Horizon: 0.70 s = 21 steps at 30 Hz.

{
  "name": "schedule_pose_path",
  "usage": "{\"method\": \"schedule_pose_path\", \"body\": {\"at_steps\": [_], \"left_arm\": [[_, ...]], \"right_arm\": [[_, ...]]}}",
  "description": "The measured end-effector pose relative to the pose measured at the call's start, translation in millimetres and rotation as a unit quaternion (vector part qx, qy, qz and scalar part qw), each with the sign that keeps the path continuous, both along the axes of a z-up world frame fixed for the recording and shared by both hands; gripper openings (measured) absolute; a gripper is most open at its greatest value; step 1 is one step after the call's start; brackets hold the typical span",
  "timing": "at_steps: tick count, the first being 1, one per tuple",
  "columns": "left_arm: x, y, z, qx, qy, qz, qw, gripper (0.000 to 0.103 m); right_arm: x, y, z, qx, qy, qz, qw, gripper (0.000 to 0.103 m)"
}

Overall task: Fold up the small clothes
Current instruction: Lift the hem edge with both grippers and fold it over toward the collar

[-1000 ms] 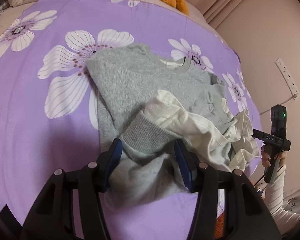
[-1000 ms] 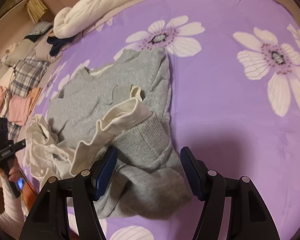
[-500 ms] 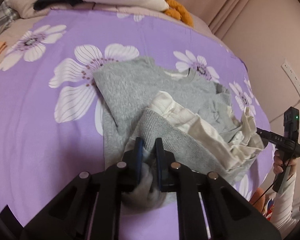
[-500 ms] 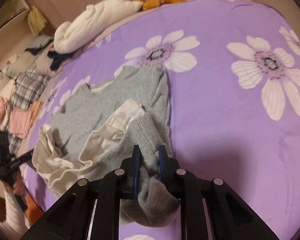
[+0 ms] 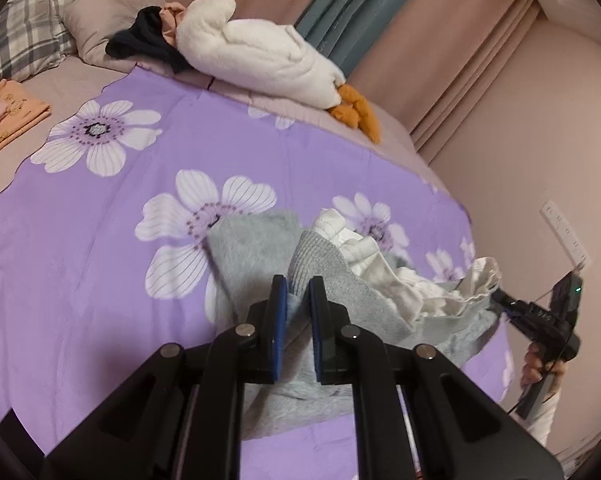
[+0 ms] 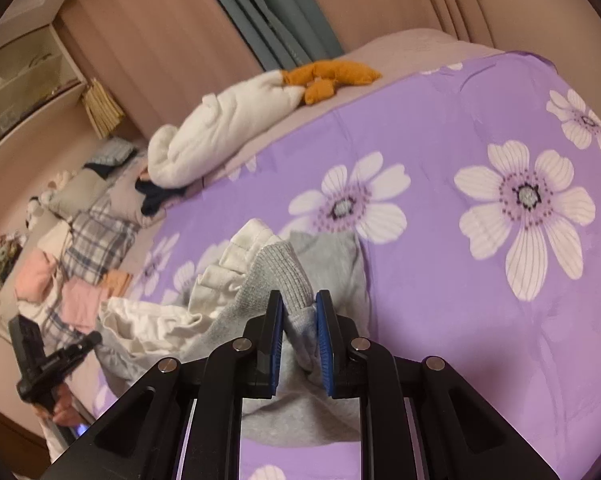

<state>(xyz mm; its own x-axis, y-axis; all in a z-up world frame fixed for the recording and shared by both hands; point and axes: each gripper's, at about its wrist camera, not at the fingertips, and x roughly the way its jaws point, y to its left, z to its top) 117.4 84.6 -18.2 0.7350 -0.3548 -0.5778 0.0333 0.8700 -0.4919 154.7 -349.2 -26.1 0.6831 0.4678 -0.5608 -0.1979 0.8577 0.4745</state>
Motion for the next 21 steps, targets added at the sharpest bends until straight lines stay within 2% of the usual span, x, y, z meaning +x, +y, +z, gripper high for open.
{"method": "schedule_pose_path", "body": {"at_steps": [4, 8, 10, 14, 21], "left_arm": [[4.4, 4.4, 16.1, 0.007, -0.029, 0.013, 0.9995, 0.010], [24.2, 15.8, 26.3, -0.009, -0.040, 0.026, 0.9988, 0.010], [36.6, 18.8, 28.3, -0.004, -0.043, 0.036, 0.9984, 0.010], [72.3, 20.5, 18.5, 0.011, -0.018, 0.045, 0.9988, 0.010], [122.0, 17.8, -16.6, 0.050, 0.032, 0.059, 0.9965, 0.010]], "right_arm": [[5.5, 0.9, 13.0, 0.003, -0.019, -0.006, 1.000, 0.018], [22.5, -0.4, 24.7, 0.019, -0.030, -0.015, 0.999, 0.017], [35.3, 2.6, 29.0, 0.020, -0.031, -0.017, 0.999, 0.017], [68.5, 12.9, 24.6, 0.002, -0.016, -0.030, 0.999, 0.017], [126.5, 34.4, -7.6, -0.043, 0.037, -0.043, 0.997, 0.017]]}}
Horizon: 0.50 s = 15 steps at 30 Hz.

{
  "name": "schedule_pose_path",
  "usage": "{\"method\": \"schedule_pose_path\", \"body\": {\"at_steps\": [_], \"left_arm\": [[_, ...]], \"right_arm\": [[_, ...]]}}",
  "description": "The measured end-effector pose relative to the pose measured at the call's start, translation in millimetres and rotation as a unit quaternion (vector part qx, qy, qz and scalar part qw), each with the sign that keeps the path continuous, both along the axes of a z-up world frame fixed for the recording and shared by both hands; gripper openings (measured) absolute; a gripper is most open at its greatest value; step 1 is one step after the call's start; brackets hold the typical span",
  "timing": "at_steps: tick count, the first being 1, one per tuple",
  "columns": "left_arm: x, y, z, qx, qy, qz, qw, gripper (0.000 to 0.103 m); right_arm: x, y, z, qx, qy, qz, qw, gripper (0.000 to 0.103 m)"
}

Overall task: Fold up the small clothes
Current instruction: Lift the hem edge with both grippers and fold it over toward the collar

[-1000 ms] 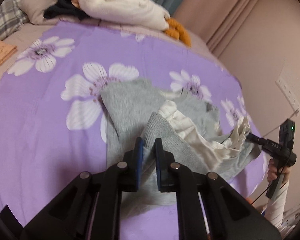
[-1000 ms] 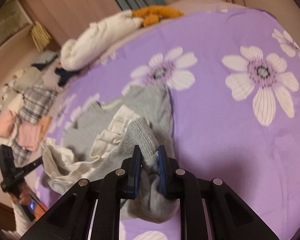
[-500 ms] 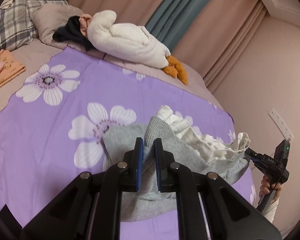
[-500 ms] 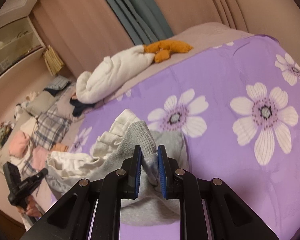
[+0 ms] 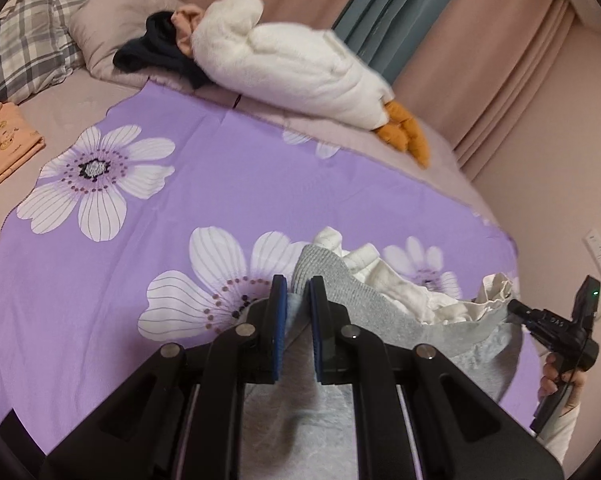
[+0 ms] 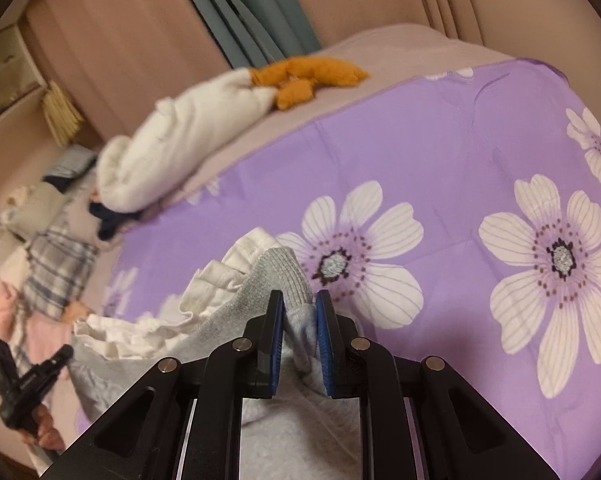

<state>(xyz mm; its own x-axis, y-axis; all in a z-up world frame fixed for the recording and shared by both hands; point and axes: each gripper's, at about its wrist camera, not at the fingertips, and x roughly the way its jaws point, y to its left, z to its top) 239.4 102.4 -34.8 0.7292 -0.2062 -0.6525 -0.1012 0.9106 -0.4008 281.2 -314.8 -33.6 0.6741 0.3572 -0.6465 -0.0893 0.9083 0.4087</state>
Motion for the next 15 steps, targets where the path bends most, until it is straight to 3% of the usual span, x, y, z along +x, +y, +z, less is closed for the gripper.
{"method": "schedule_pose_path", "body": {"at_steps": [6, 7, 9, 11, 12, 14, 15], "left_arm": [[28.4, 7.8, -35.1, 0.009, 0.043, 0.013, 0.9990, 0.010], [31.0, 7.7, -39.0, 0.021, 0.046, 0.018, 0.9985, 0.001], [34.3, 6.7, -45.0, 0.074, 0.053, 0.038, 0.9951, 0.000], [39.0, 13.2, -56.8, 0.024, 0.072, 0.017, 0.9970, 0.001], [40.3, 17.1, -62.9, -0.005, 0.081, 0.011, 0.9966, 0.004], [38.6, 18.0, -67.0, 0.013, 0.084, 0.030, 0.9959, 0.001], [37.8, 17.5, -69.4, 0.018, 0.087, 0.031, 0.9956, 0.000]], "right_arm": [[20.8, 3.7, -27.7, -0.023, 0.034, -0.022, 0.999, 0.017], [23.5, 3.6, -32.2, -0.025, 0.040, -0.026, 0.999, 0.017], [28.4, 2.0, -41.4, -0.031, 0.051, -0.036, 0.998, 0.017], [31.4, 0.2, -49.0, -0.052, 0.061, -0.052, 0.995, 0.017], [31.9, -2.8, -53.3, -0.028, 0.069, -0.050, 0.996, 0.017], [31.1, -5.4, -54.2, 0.008, 0.071, -0.044, 0.996, 0.017], [30.5, -4.9, -52.2, 0.004, 0.067, -0.049, 0.997, 0.017]]}}
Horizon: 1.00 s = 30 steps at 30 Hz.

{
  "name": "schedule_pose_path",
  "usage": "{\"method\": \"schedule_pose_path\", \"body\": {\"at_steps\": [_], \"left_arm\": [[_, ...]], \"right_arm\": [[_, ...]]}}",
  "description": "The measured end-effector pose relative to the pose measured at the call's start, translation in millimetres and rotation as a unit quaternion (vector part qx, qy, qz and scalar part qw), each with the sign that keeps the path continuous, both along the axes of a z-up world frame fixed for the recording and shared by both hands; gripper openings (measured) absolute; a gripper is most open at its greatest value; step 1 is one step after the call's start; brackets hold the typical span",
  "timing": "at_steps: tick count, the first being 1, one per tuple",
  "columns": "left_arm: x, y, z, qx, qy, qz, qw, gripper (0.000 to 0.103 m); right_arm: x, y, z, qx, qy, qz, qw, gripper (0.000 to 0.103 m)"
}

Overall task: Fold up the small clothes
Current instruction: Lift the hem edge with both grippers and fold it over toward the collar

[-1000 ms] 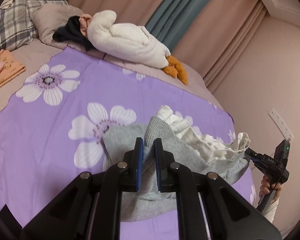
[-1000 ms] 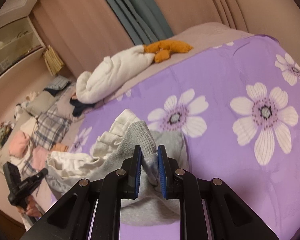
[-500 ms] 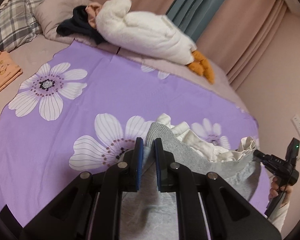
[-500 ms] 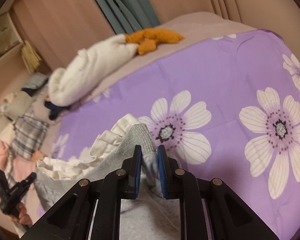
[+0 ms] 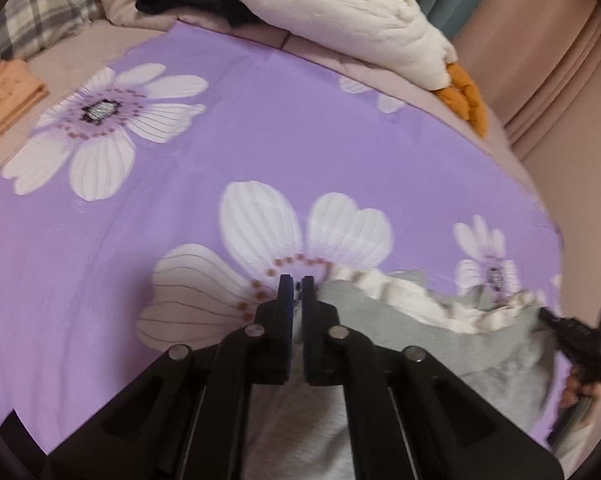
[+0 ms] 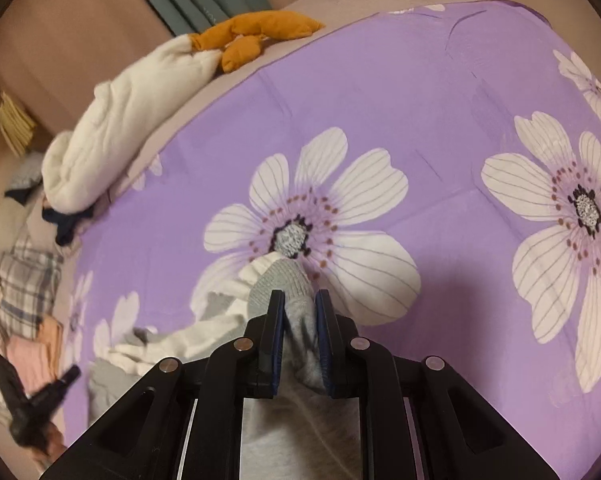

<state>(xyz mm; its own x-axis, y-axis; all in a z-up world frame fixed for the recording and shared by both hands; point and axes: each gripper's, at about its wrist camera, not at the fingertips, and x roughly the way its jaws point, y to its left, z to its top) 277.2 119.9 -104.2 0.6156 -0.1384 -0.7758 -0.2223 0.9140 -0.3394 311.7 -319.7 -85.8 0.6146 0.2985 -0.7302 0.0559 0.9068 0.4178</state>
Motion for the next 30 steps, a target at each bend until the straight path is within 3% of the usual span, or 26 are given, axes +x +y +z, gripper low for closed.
{"method": "schedule_pose_path", "body": {"at_steps": [2, 5, 8, 11, 14, 16, 21, 23, 25, 30], "left_arm": [[-1.0, -1.0, -3.9, -0.014, 0.006, -0.012, 0.9998, 0.000], [-4.0, -5.7, -1.3, 0.003, 0.004, -0.019, 0.9998, 0.001], [-3.6, -5.3, 3.1, -0.007, 0.003, -0.024, 0.9997, 0.006], [4.1, -7.9, 4.1, -0.016, 0.004, -0.026, 0.9995, 0.022], [8.3, -12.0, 2.7, -0.034, 0.005, -0.040, 0.9986, 0.045], [11.6, -15.6, -1.8, -0.037, 0.013, -0.048, 0.9981, 0.050], [19.4, -23.6, -24.1, -0.039, 0.047, -0.061, 0.9963, 0.046], [19.5, -23.9, -30.6, -0.046, 0.048, -0.061, 0.9959, 0.020], [17.3, -25.1, -31.0, -0.044, 0.041, -0.057, 0.9966, 0.014], [-0.3, -23.7, -0.2, -0.041, -0.008, -0.033, 0.9986, 0.012]], "right_arm": [[1.6, 2.6, 0.2, -0.020, 0.001, -0.001, 1.000, 0.017], [6.9, 6.4, -5.9, -0.047, 0.012, 0.001, 0.999, 0.017], [8.4, 4.0, -11.7, -0.045, 0.017, -0.004, 0.999, 0.017], [8.9, 1.7, -15.0, -0.045, 0.021, -0.005, 0.999, 0.017], [8.5, 2.8, -15.2, -0.050, 0.020, -0.001, 0.999, 0.017], [8.0, 2.6, -15.3, -0.050, 0.018, 0.001, 0.999, 0.017], [9.1, 4.0, -17.8, -0.058, 0.022, 0.003, 0.998, 0.017], [9.6, 5.1, -19.6, -0.063, 0.024, 0.004, 0.998, 0.017], [8.3, 5.5, -20.9, -0.064, 0.022, 0.004, 0.998, 0.017], [1.0, 2.1, -8.3, -0.039, 0.005, 0.000, 0.999, 0.017]]}}
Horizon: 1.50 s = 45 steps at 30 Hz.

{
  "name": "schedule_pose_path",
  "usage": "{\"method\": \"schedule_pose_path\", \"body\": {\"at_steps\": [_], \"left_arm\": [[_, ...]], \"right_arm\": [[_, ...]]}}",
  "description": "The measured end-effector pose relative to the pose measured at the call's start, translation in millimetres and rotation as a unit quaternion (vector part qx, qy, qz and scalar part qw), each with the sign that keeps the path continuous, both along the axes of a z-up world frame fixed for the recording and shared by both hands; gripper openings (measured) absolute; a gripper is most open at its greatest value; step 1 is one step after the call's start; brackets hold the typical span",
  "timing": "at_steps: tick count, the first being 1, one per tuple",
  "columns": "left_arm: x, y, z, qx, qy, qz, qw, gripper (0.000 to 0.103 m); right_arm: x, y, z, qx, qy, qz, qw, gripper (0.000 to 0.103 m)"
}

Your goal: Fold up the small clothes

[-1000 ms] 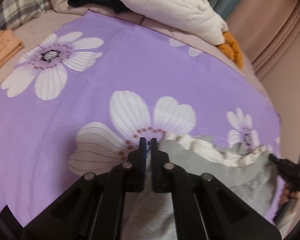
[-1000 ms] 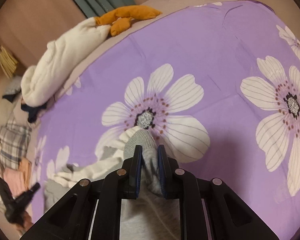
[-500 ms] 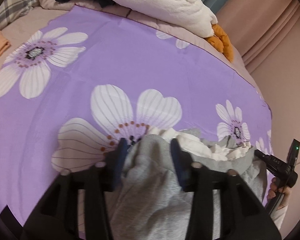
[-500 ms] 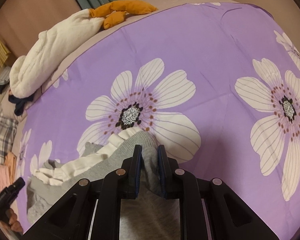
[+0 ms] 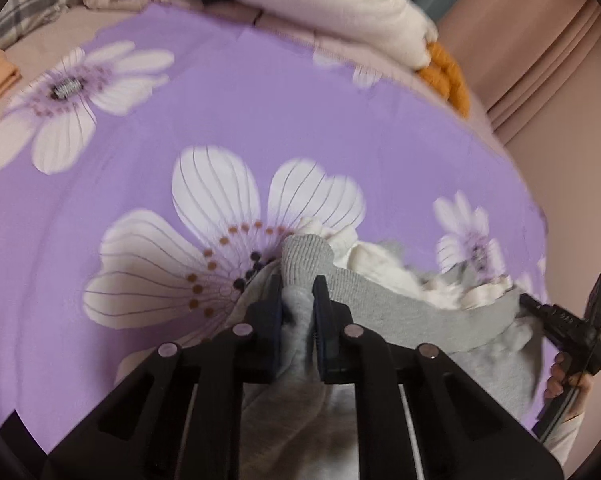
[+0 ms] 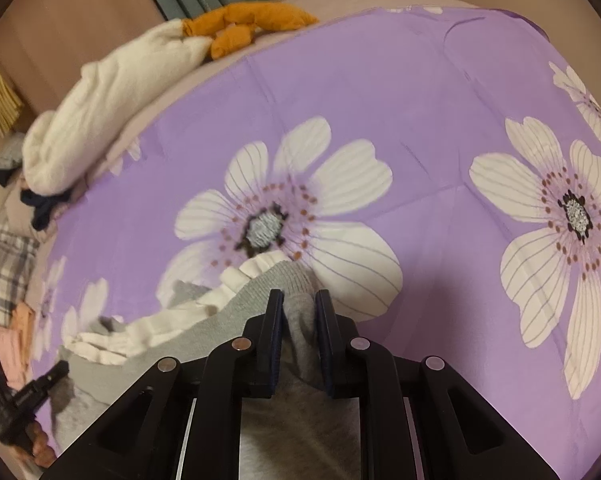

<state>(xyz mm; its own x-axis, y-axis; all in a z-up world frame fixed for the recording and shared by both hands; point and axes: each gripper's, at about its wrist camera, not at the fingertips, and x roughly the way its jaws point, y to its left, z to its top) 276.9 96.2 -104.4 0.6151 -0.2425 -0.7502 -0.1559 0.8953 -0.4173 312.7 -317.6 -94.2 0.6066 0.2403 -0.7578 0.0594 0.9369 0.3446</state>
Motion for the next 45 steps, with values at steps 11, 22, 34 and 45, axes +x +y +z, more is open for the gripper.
{"method": "schedule_pose_path", "body": {"at_steps": [11, 22, 34, 45], "left_arm": [[20.4, 8.8, -11.3, 0.036, 0.010, 0.012, 0.9992, 0.013], [12.9, 15.9, -21.9, 0.023, 0.041, 0.032, 0.9984, 0.033], [-78.2, 1.6, 0.3, -0.006, 0.030, 0.019, 0.9994, 0.086], [-113.1, -10.1, -32.8, -0.074, 0.055, 0.024, 0.9955, 0.088]], "right_arm": [[21.8, 10.2, -16.7, -0.006, 0.013, -0.014, 1.000, 0.015], [14.1, 7.5, -26.0, -0.018, 0.023, -0.011, 1.000, 0.019], [-73.9, 7.9, 19.3, -0.049, -0.033, -0.026, 0.998, 0.082], [-130.4, -5.1, -27.0, 0.033, 0.006, -0.055, 0.998, 0.082]]}}
